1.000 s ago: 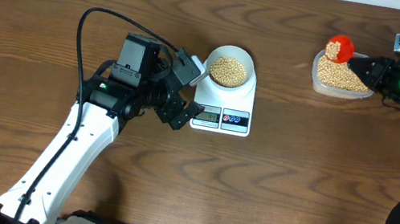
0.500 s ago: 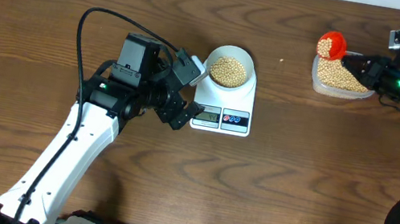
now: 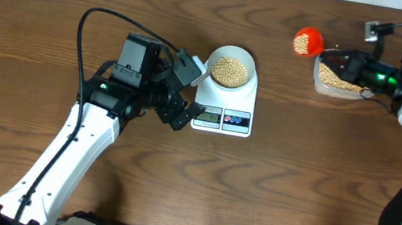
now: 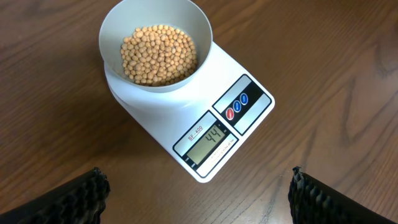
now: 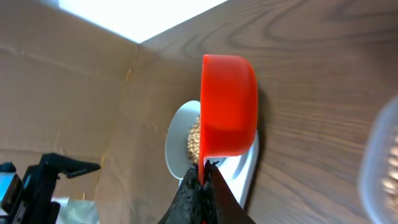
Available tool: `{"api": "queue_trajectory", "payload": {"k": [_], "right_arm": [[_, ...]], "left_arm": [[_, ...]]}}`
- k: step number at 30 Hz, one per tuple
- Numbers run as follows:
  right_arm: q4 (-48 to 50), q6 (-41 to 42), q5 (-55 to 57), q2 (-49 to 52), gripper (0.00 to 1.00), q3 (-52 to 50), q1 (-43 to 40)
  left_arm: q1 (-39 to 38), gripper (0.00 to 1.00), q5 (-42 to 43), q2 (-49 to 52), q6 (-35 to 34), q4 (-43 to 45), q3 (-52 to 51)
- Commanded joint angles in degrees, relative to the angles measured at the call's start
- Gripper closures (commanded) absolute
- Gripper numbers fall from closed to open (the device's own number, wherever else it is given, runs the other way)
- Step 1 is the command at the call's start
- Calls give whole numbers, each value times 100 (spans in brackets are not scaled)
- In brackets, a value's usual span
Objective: Scoop item into bowl and weigh 50g on scale
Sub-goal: 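Carry the filled red scoop over the white bowl on the scale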
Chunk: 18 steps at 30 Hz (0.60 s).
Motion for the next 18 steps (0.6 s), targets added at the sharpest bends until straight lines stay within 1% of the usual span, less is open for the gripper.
{"api": "queue_trajectory", "payload": {"k": [1,10,18], "right_arm": [[118,-17,-162,55,99,-4,286],[531,197,9,55,99,-4,841],[616,197,15,55,99,-4,1174]], "left_arm": [[-2,5,33,2,57,-4,-42],[-2,5,33,2,57,-4,-42],[-2,5,33,2,57,-4,-42]]}}
